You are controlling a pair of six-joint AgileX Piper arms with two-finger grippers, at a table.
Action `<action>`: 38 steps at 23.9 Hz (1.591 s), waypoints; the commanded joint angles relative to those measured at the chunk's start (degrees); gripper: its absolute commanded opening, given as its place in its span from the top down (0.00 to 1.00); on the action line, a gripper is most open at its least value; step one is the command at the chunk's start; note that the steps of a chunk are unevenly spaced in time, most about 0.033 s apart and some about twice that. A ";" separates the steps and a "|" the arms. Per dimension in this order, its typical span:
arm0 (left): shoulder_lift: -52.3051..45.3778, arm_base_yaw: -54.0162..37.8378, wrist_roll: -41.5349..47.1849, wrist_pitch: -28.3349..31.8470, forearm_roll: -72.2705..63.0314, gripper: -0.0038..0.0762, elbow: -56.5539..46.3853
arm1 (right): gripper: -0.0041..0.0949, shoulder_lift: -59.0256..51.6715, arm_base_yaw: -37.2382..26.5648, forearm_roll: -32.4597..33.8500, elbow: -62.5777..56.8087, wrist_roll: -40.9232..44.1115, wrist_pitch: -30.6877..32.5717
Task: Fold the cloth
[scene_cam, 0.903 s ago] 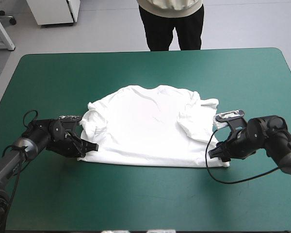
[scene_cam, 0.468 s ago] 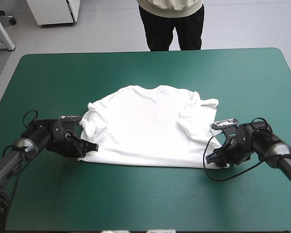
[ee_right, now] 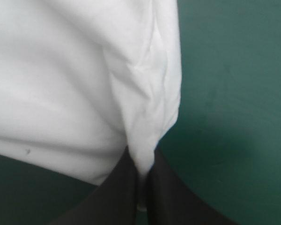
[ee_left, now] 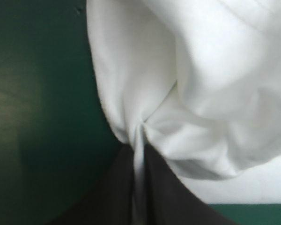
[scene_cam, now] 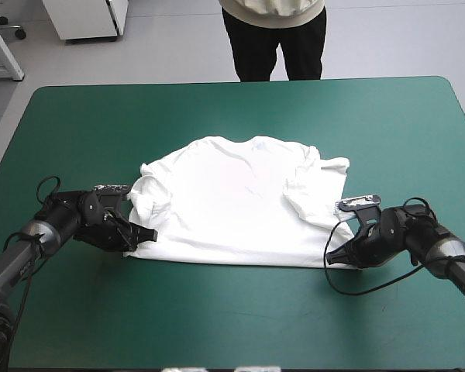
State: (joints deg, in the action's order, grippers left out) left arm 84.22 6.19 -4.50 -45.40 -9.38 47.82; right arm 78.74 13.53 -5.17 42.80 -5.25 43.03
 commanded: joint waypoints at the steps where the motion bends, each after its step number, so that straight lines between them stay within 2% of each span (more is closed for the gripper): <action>1: -2.86 -0.04 -0.13 -0.63 4.43 0.96 -0.09 | 0.97 -3.11 -0.40 1.68 0.30 -0.19 1.50; 8: -13.80 -0.04 -0.25 -8.68 4.41 0.96 -0.09 | 0.97 -14.40 -0.40 1.17 0.30 0.94 8.09; 11: -18.76 -0.04 -0.34 -9.75 4.66 0.96 0.46 | 0.97 -18.56 -0.40 -2.05 1.24 0.74 8.64; 14: -18.88 -0.04 -0.34 -9.72 5.05 0.96 2.60 | 0.97 -18.54 -0.40 -3.10 5.74 0.05 8.51; 24: -6.88 -0.04 0.31 -4.72 6.12 0.96 19.00 | 0.98 -2.96 -1.83 -3.55 21.79 -3.06 2.98; 29: 1.34 -0.04 0.31 -4.10 6.12 0.96 25.82 | 0.98 3.53 -5.83 -9.17 26.83 -8.04 1.04; 34: 7.83 -0.04 0.62 -0.63 6.12 0.96 29.46 | 0.98 9.04 -9.66 -19.02 31.44 -15.80 1.33; 38: 10.87 -0.04 2.42 4.46 6.41 0.96 29.86 | 0.98 13.28 -10.88 -20.70 34.28 -17.41 0.80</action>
State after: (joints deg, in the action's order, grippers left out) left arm 95.92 6.14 -3.50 -46.55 -3.39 75.54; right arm 91.74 3.87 -23.18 73.70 -20.74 46.54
